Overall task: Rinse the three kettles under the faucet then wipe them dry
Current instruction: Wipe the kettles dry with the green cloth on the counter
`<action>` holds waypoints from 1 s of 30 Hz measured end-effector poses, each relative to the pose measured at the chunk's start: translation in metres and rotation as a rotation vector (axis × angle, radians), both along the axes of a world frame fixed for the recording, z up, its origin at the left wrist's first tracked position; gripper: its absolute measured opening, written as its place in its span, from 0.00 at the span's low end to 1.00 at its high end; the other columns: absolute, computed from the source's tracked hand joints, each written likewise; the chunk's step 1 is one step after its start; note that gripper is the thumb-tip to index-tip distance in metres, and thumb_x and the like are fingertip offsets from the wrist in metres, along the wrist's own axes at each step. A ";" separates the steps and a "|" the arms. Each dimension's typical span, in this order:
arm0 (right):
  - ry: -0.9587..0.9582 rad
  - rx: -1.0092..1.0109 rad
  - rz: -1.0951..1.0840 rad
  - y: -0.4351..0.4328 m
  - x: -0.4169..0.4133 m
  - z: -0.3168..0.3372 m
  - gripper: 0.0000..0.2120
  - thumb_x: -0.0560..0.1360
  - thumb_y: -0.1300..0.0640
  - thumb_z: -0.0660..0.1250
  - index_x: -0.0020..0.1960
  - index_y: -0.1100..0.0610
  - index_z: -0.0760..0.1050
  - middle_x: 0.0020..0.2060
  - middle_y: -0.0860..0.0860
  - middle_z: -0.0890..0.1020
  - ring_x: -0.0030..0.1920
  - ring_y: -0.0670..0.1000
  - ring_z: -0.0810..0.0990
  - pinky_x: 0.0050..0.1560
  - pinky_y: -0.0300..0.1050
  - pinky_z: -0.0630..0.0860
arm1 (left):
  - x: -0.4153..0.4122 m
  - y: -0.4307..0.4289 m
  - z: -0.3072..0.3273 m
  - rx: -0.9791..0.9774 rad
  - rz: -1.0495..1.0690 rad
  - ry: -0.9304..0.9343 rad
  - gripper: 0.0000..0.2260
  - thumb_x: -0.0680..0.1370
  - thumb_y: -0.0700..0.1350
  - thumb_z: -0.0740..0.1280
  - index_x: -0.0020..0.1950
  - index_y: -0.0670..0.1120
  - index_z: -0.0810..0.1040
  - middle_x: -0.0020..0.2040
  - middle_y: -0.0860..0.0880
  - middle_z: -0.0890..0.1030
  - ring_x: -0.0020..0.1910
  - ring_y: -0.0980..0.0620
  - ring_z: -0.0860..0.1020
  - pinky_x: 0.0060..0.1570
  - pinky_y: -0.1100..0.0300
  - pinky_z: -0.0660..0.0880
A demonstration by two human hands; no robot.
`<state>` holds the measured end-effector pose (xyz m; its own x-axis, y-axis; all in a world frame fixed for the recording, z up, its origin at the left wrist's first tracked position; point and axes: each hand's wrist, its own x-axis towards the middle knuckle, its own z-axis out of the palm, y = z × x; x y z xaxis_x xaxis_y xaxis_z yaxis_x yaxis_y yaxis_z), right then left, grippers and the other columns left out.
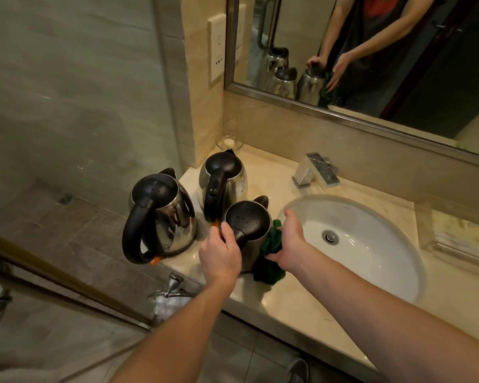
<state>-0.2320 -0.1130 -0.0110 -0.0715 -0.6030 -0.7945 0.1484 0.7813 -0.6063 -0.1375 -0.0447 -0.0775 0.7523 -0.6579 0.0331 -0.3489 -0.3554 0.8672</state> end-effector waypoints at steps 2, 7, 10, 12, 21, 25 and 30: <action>-0.003 0.022 0.016 0.000 0.001 -0.007 0.32 0.80 0.39 0.55 0.78 0.55 0.57 0.75 0.55 0.63 0.75 0.59 0.59 0.73 0.63 0.60 | 0.000 0.000 -0.001 -0.006 0.005 0.005 0.18 0.82 0.53 0.53 0.38 0.45 0.70 0.33 0.49 0.73 0.36 0.49 0.73 0.36 0.56 0.68; -0.028 0.079 0.035 0.000 -0.003 -0.023 0.35 0.78 0.36 0.57 0.79 0.53 0.54 0.77 0.54 0.60 0.76 0.60 0.57 0.73 0.64 0.59 | 0.002 0.000 -0.003 0.004 -0.020 0.004 0.17 0.81 0.54 0.53 0.39 0.46 0.71 0.34 0.49 0.74 0.37 0.49 0.74 0.36 0.55 0.70; -0.044 0.084 0.064 -0.006 -0.009 -0.027 0.39 0.76 0.33 0.58 0.79 0.52 0.53 0.77 0.54 0.59 0.77 0.60 0.56 0.73 0.65 0.59 | 0.006 -0.001 -0.002 0.015 -0.059 -0.029 0.17 0.82 0.53 0.53 0.40 0.46 0.71 0.35 0.48 0.75 0.38 0.49 0.74 0.37 0.57 0.67; -0.031 0.042 0.094 -0.012 -0.012 -0.025 0.39 0.76 0.32 0.56 0.79 0.53 0.54 0.77 0.54 0.60 0.77 0.60 0.56 0.73 0.64 0.58 | 0.009 -0.001 -0.003 0.017 -0.079 -0.045 0.17 0.82 0.53 0.52 0.40 0.45 0.72 0.35 0.47 0.75 0.38 0.49 0.74 0.37 0.56 0.68; 0.164 -0.166 0.319 -0.032 -0.023 -0.004 0.32 0.81 0.36 0.51 0.75 0.57 0.63 0.72 0.52 0.68 0.75 0.57 0.60 0.72 0.61 0.60 | 0.022 -0.004 -0.003 0.036 -0.222 -0.081 0.17 0.82 0.52 0.54 0.38 0.46 0.71 0.32 0.48 0.73 0.33 0.52 0.73 0.34 0.54 0.71; 0.168 -0.148 0.336 -0.033 -0.026 -0.016 0.33 0.81 0.36 0.49 0.76 0.57 0.62 0.74 0.53 0.66 0.75 0.57 0.60 0.73 0.59 0.59 | 0.024 -0.004 -0.003 0.039 -0.267 -0.080 0.17 0.82 0.52 0.54 0.36 0.48 0.70 0.31 0.49 0.73 0.31 0.54 0.74 0.30 0.58 0.69; 0.130 -0.085 0.319 -0.036 -0.023 -0.040 0.36 0.79 0.32 0.50 0.75 0.57 0.63 0.73 0.55 0.67 0.74 0.58 0.62 0.72 0.60 0.58 | 0.026 -0.006 -0.006 0.037 -0.271 -0.074 0.17 0.82 0.53 0.54 0.36 0.47 0.70 0.31 0.48 0.73 0.31 0.53 0.74 0.31 0.58 0.68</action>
